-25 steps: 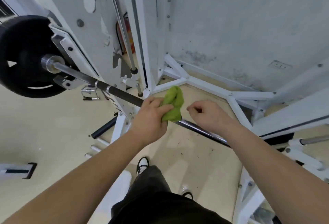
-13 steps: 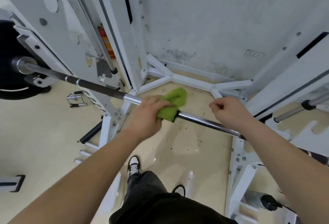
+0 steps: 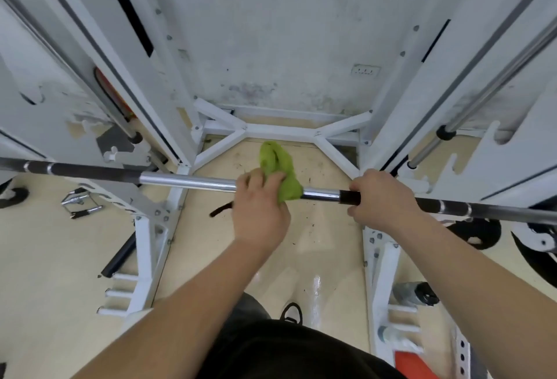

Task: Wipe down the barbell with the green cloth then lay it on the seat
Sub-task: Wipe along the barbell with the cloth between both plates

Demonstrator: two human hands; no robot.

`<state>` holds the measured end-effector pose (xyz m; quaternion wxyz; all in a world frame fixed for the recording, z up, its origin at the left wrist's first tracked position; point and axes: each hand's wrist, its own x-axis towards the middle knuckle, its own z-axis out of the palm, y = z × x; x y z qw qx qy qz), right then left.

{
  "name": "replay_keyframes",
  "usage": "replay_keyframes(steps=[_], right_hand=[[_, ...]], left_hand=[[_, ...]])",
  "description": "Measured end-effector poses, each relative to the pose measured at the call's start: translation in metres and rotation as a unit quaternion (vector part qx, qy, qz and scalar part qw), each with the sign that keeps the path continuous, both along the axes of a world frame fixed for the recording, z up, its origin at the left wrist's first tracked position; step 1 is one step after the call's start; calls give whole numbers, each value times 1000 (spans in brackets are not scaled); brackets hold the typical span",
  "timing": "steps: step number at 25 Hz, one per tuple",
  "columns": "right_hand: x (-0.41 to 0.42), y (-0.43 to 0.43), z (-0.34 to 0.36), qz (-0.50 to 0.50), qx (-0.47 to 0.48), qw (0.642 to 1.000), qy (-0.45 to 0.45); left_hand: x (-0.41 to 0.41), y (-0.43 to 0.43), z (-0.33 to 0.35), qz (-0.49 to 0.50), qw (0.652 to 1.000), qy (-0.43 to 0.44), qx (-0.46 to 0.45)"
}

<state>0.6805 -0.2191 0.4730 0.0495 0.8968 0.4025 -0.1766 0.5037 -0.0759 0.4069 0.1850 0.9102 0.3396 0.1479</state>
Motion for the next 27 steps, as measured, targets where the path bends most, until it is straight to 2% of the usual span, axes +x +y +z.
replay_keyframes(steps=[3,5,7,9,11,13,15,17,22,25,27], right_hand=[[-5,-2,-5,-33,14,998,-43],[-1,0,-5,-76,31,996,-30],[2,1,-3,-92,39,995,-8],[0,1,-3,-89,32,996,3],[2,0,-5,-96,44,994,4],[6,2,-3,-112,39,993,22],[8,1,-2,-124,40,991,19],[6,-3,-6,-126,59,990,-16],[-1,13,-3,-76,11,996,-35],[-12,47,1,-2,-20,1000,2],[-28,70,-1,24,19,998,58]], left_hand=[[32,-50,1,-177,984,5,-2],[39,-44,6,-233,972,26,11],[29,-22,10,-203,978,47,16],[11,1,15,-101,991,81,25],[15,15,25,-18,987,151,44],[44,4,35,-37,981,188,30],[68,-30,35,-127,980,155,-2],[71,-56,23,-175,981,86,15],[26,-17,12,-175,984,22,8],[-21,45,11,-99,995,30,11],[-56,97,14,-4,999,46,23]])
